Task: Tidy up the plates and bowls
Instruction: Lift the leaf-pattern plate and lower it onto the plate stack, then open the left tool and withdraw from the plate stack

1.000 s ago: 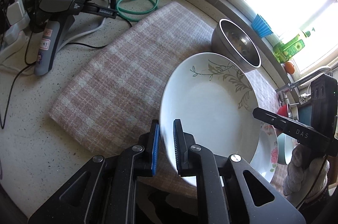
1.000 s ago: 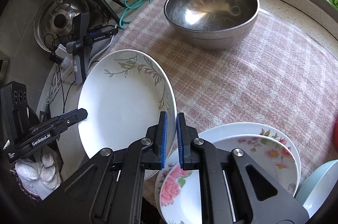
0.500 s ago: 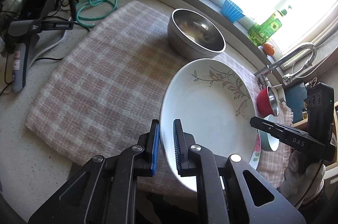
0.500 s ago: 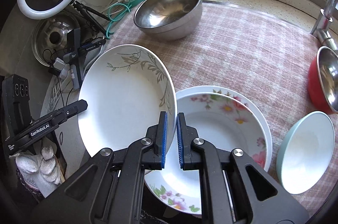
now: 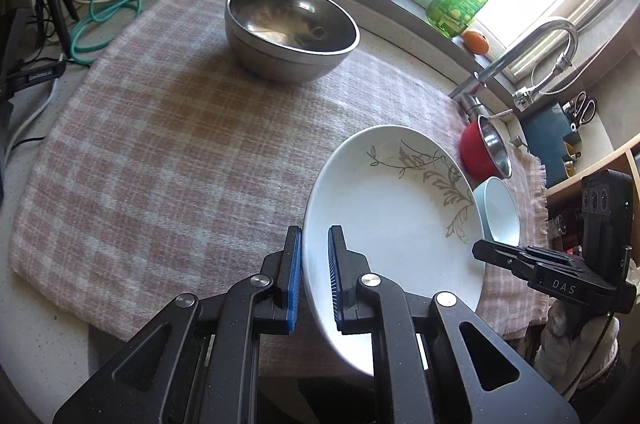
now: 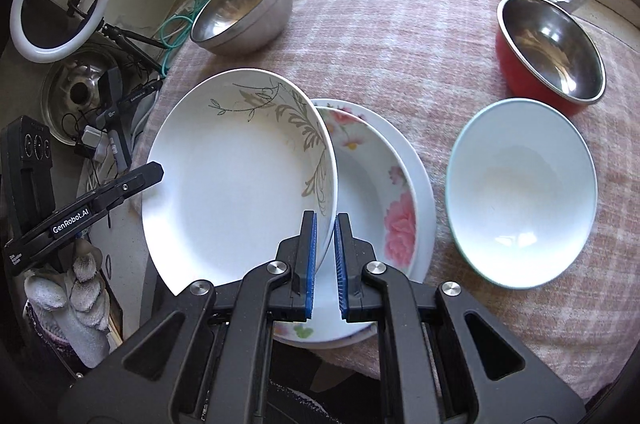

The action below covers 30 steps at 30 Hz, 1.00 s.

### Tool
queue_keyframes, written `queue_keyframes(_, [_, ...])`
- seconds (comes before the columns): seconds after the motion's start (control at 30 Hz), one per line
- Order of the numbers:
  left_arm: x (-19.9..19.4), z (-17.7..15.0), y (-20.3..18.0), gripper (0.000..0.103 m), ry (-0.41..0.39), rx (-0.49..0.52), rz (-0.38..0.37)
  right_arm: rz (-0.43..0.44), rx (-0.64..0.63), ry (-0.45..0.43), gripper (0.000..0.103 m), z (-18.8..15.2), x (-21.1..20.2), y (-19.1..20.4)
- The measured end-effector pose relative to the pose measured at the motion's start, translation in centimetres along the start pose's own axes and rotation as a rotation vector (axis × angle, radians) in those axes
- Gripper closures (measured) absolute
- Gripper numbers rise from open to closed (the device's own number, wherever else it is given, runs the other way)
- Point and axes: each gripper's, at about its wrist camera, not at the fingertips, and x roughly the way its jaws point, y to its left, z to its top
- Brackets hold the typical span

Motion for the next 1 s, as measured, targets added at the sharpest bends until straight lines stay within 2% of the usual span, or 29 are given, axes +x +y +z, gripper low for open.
queue_keyframes(0.33, [1.6, 0.0, -2.1, 0.092, 0.037, 0.051, -0.003, -0.016, 0.04, 0.01, 0.094, -1.6, -0.7, -2.6])
queue_keyframes(1.0, [3.3, -0.5, -2.6, 0.092, 0.087, 0.061, 0.021, -0.034, 0.056, 0.036, 0.094, -1.9, 0.0, -3.4])
